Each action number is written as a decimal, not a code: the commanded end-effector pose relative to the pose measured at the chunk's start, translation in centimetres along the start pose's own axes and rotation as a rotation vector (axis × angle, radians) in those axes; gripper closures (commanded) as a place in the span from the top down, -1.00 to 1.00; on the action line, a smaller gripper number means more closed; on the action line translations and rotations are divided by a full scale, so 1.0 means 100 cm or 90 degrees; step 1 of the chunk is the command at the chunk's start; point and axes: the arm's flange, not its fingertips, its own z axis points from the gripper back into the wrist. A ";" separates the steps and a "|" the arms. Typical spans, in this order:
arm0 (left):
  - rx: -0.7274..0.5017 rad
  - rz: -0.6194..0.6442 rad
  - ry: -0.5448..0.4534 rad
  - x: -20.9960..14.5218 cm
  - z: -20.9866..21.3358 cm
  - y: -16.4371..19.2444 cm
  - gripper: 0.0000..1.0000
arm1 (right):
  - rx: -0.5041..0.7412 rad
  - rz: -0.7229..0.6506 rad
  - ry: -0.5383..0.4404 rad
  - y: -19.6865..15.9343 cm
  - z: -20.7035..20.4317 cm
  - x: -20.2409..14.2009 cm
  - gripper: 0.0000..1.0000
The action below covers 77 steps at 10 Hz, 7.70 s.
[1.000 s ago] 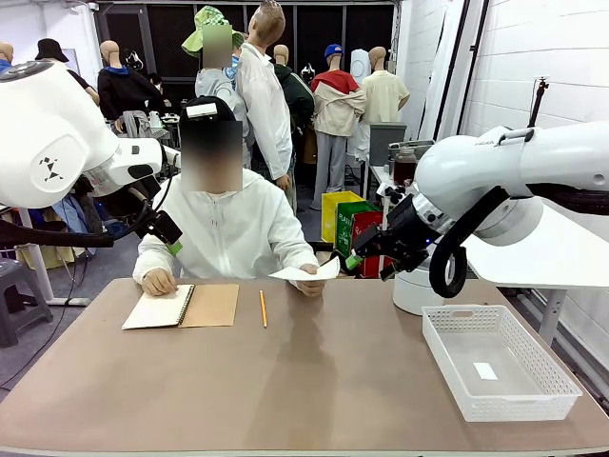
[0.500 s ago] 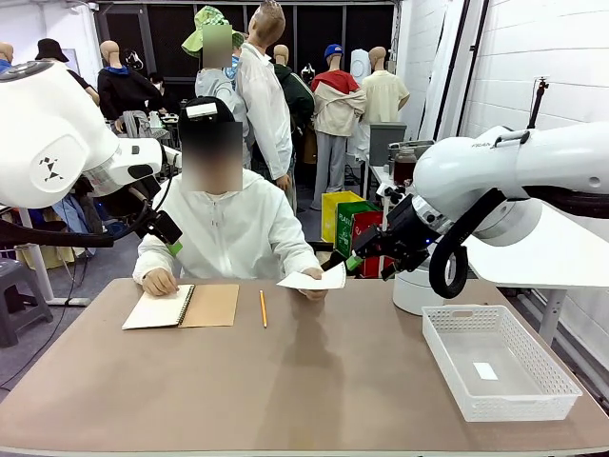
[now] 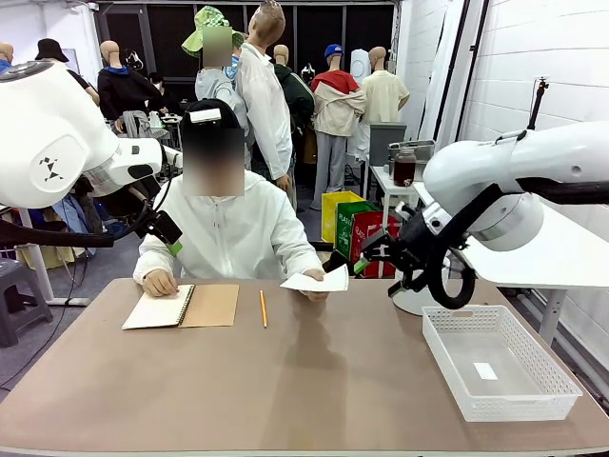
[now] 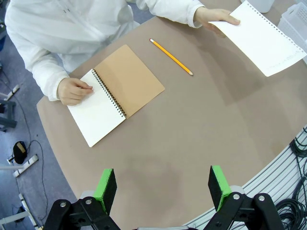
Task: Sort the paper based on its condition.
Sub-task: If a person hands you a paper, place it in the Organizing basket , and if it's crumpled, put it in the Trash can.
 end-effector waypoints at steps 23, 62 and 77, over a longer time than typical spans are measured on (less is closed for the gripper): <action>0.000 -0.002 -0.001 0.000 0.000 0.001 1.00 | 0.254 -0.426 0.010 -0.075 -0.103 0.066 -0.50; 0.000 -0.002 -0.001 0.000 0.000 0.001 1.00 | -0.289 -0.097 -0.111 -0.219 0.062 0.030 -1.00; 0.000 -0.002 -0.001 0.000 0.000 0.001 1.00 | -0.438 -0.176 -0.042 -0.195 0.072 0.047 1.00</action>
